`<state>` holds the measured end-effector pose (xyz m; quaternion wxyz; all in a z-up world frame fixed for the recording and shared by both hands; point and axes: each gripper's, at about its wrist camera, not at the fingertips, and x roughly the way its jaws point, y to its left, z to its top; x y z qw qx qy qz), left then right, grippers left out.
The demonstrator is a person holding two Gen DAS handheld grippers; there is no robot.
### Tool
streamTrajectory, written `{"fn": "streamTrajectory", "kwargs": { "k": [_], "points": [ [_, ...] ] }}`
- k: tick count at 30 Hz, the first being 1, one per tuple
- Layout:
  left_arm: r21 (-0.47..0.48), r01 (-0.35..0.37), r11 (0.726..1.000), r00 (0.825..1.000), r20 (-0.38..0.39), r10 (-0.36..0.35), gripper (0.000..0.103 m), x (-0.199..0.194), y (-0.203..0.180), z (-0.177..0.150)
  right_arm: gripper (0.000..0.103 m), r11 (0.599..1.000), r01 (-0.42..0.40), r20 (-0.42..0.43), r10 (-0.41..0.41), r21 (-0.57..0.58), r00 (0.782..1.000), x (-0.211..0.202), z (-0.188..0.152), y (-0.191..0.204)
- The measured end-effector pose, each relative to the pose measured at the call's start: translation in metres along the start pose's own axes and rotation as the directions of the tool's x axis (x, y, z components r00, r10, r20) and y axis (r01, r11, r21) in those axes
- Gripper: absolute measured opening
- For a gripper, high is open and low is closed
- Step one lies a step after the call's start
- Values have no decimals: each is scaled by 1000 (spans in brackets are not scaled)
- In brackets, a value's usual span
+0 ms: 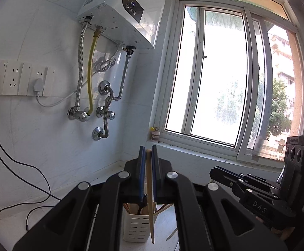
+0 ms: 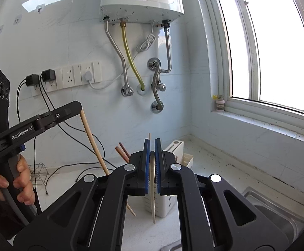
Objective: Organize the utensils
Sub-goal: 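Lower light chopsticks into the holder and open both grippers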
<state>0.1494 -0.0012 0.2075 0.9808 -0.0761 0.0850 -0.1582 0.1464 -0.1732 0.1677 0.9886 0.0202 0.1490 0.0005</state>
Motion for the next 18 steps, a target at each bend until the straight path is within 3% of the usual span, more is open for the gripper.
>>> {"fn": "streamTrajectory", "kwargs": {
  "k": [10,18],
  "points": [
    [-1,-70,998,994,81,70,6,32,1,39,4,1000,-27,158,27,1,987,22,60,-15],
    [21,-114,993,992,62,113,6,79,5,32,4,1000,8,149,-10,13,989,60,64,-27]
  ]
}}
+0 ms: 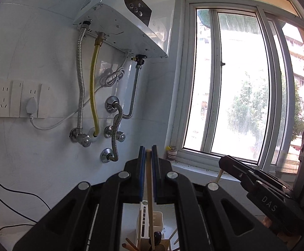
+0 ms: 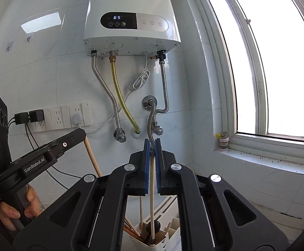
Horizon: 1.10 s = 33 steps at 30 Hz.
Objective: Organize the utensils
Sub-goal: 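Lower light chopsticks into the holder and open both grippers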
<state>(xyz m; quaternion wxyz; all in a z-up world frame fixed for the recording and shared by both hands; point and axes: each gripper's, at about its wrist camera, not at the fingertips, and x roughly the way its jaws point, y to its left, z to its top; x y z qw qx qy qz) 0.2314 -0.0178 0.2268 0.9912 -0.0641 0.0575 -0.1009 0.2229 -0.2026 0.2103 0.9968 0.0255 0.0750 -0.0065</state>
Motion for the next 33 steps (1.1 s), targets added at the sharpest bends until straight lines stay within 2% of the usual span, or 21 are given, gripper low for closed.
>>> {"fn": "streamTrajectory", "kwargs": {
  "k": [8,16,23,29,32,33],
  "points": [
    [42,-24,999,997,-69,27,6,35,3,-28,4,1000,-9,-87,10,8,996,36,-27,-11],
    [51,23,998,985,-170,-14,6,55,5,-60,4,1000,-6,-185,6,0,983,60,-56,-17],
    [43,49,998,970,-241,-37,6,65,11,-77,4,998,-40,-272,49,40,961,71,-82,-20],
    [24,73,997,962,-265,-64,6,59,16,-83,5,996,-35,-332,59,78,941,75,-94,-25],
    [33,80,996,959,-274,-68,7,58,16,-84,5,996,-37,-339,61,76,939,74,-95,-25],
    [32,77,996,959,-275,-65,10,58,16,-85,5,996,-37,-339,61,77,939,73,-95,-25]
  ]
}}
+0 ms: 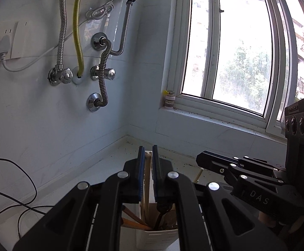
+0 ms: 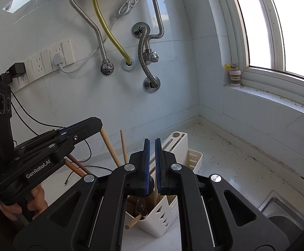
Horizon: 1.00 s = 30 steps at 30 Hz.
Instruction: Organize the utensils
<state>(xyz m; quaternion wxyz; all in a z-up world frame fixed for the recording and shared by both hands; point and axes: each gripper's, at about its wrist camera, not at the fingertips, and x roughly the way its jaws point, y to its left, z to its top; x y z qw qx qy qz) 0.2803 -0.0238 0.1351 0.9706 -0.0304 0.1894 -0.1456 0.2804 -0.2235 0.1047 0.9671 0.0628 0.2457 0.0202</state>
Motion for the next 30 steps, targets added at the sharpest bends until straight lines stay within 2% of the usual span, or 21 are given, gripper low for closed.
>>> {"fn": "streamTrajectory", "kwargs": {
  "k": [3,5,7,8,10,14,15,17,19,20,22,26,30],
  "points": [
    [-12,-2,1000,1000,17,3,30,-5,1,0,8,1000,5,5,-5,-1,1000,-3,2,1],
    [-5,4,1000,999,36,-4,33,-12,0,3,8,1000,19,11,-19,-5,1000,-7,4,2],
    [8,3,1000,998,55,-4,42,-22,-2,7,9,1000,15,25,-15,1,1000,-15,6,2],
    [13,7,1000,998,63,-8,44,-27,-3,9,13,1000,17,35,-17,3,999,-20,7,3],
    [21,10,1000,997,82,-12,54,-39,-4,12,23,1000,20,64,-20,5,998,-34,10,3],
    [10,20,1000,994,104,-21,68,-65,-3,13,33,999,36,108,-35,-5,993,-63,15,6],
    [4,17,1000,994,104,-17,75,-70,-2,12,36,999,41,114,-40,-12,993,-70,15,6],
    [-11,14,1000,994,105,-13,82,-79,-1,8,45,998,50,120,-47,-26,992,-84,14,7],
    [-23,-4,1000,995,103,6,91,-86,0,2,61,998,50,125,-44,-44,991,-97,11,9],
    [-27,-11,1000,995,98,13,92,-88,1,-1,64,997,55,127,-47,-53,991,-103,9,9],
    [-40,-12,999,996,85,16,97,-93,2,-8,78,996,75,123,-67,-57,990,-111,4,9],
    [-41,-30,999,998,55,33,98,-100,1,-22,94,997,59,102,-54,-49,993,-124,-9,7],
    [-44,-41,998,999,16,41,98,-101,-1,-34,95,997,61,72,-57,-54,996,-129,-24,11]
  ]
}}
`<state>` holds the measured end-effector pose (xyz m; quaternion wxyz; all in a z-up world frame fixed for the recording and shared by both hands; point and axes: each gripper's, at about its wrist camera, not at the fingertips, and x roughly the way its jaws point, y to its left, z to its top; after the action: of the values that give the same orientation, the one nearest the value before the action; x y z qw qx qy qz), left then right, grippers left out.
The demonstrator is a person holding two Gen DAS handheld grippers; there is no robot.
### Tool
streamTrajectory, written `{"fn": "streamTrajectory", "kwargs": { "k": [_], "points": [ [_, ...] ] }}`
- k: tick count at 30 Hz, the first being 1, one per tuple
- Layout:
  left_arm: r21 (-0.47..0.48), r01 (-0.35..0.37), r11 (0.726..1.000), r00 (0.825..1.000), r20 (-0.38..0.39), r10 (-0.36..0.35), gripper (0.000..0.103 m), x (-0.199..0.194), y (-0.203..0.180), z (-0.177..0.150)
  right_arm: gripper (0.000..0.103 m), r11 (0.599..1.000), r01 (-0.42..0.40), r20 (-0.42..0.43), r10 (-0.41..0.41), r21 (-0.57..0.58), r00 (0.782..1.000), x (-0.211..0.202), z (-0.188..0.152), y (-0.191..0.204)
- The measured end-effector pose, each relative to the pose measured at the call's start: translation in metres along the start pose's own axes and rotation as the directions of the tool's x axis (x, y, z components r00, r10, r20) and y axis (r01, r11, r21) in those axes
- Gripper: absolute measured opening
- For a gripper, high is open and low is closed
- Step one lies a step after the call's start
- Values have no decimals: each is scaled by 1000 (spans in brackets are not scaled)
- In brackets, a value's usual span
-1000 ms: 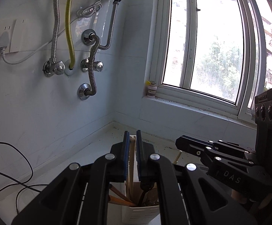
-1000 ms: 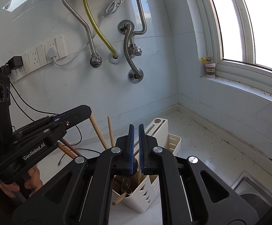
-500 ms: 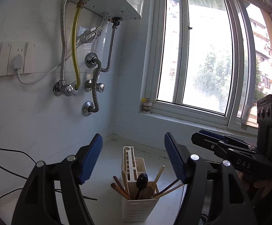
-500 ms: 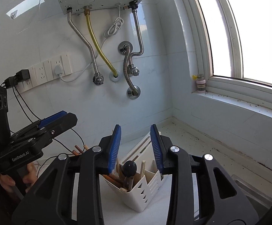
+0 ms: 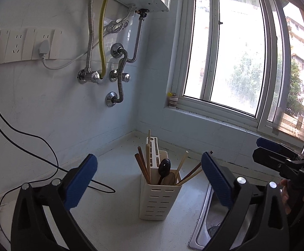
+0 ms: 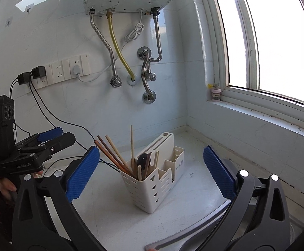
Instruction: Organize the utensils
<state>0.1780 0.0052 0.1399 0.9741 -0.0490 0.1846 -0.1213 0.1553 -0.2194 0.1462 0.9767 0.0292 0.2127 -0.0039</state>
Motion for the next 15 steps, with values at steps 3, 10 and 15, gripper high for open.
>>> {"fn": "streamTrajectory", "kwargs": {
  "k": [3,10,15],
  "points": [
    [-8,19,1000,1000,-23,-19,98,-2,-1,-10,95,1000,10,-13,-10,2,1000,-4,-9,4],
    [38,14,999,998,-62,-12,98,1,-10,-27,95,998,60,-45,-61,-28,997,-7,-30,14],
    [49,27,998,996,-91,-23,98,8,-15,-36,95,996,81,-59,-83,-34,995,-8,-41,15]
  ]
}}
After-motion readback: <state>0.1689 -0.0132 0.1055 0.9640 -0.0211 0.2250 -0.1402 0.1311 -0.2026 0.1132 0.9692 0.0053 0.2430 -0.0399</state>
